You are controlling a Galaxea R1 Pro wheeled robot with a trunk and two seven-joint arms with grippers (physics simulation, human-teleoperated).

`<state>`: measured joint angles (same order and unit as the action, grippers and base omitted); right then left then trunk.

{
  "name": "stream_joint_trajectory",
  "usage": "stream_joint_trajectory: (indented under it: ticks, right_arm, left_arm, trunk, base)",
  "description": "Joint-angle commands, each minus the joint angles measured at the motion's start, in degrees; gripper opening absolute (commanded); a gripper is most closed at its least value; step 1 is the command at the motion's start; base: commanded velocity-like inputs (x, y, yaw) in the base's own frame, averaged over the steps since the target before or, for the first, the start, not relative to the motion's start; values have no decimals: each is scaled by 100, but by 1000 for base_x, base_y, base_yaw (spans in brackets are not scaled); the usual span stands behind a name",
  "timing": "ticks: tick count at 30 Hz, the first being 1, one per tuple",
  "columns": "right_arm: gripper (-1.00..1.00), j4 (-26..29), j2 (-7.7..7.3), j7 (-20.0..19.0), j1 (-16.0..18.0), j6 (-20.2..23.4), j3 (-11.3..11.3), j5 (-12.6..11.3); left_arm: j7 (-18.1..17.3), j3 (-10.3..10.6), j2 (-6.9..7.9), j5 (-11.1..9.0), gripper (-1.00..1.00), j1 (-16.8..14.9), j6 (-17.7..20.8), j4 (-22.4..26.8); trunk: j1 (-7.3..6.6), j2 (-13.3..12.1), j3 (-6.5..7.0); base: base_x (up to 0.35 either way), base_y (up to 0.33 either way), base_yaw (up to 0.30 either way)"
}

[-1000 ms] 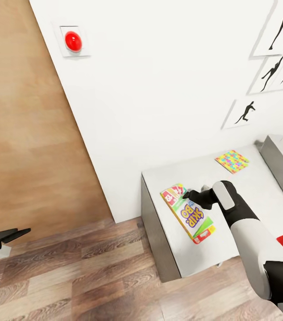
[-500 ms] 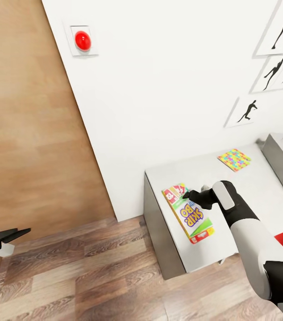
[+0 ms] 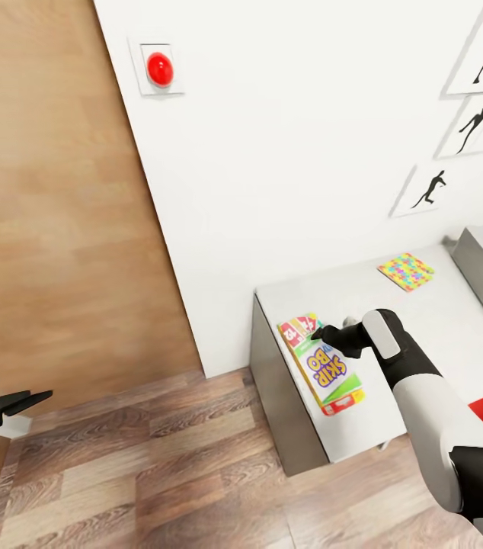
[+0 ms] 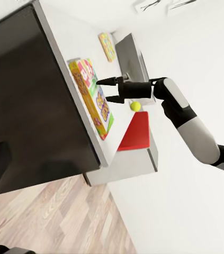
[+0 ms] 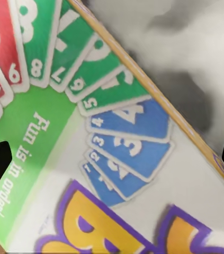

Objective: Put all the toys in the child's room - the three board games (two on the bed and one on the table), the two jigsaw puzzles on the table, and the tennis ball on the table - inside the toy box on the table in the child's room.

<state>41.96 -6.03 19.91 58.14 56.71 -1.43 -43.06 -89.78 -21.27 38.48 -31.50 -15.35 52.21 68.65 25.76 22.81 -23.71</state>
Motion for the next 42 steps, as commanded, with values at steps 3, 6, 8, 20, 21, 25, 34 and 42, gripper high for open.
stream_joint_trajectory:
  ticks: [3, 6, 8, 20, 21, 25, 34, 42]
  right_arm:
    - [100, 6, 4, 57, 4, 16, -6, -63]
    - [100, 6, 5, 57, 4, 16, -6, -63]
    - [100, 6, 5, 57, 4, 16, -6, -63]
    - [100, 6, 0, 57, 4, 16, -6, -63]
    - [100, 6, -1, 57, 4, 16, -6, -63]
    - [100, 6, -2, 57, 4, 16, -6, -63]
    - [100, 6, -3, 58, 4, 16, -6, -63]
    - [100, 6, -11, 57, 4, 16, -6, -63]
  left_arm:
    - [-22, 1, 2, 3, 100, -3, 61, -1]
    - [-22, 0, 2, -2, 100, -3, 61, -1]
    - [-22, 0, 2, -4, 100, -3, 61, -1]
    - [-22, 4, 2, -5, 100, -3, 61, -1]
    - [-22, 5, 2, -5, 100, -3, 61, -1]
    - [-22, 6, 2, -5, 100, -3, 61, -1]
    - [-22, 7, 2, -5, 100, -3, 61, -1]
    - [-22, 7, 2, -5, 100, -3, 61, -1]
  trunk:
    - [3, 10, -9]
    - [3, 10, -9]
    - [3, 10, -9]
    - [3, 10, -9]
    - [3, 10, -9]
    - [3, 10, -9]
    - [3, 10, -9]
    - [3, 10, -9]
  base:
    - [-52, 135, 0]
    - [-21, 54, 0]
    - [-33, 46, 0]
    - [-33, 44, 0]
    - [-8, 4, 0]
    - [-56, 30, 0]
    - [-48, 38, 0]
    - [-4, 3, 0]
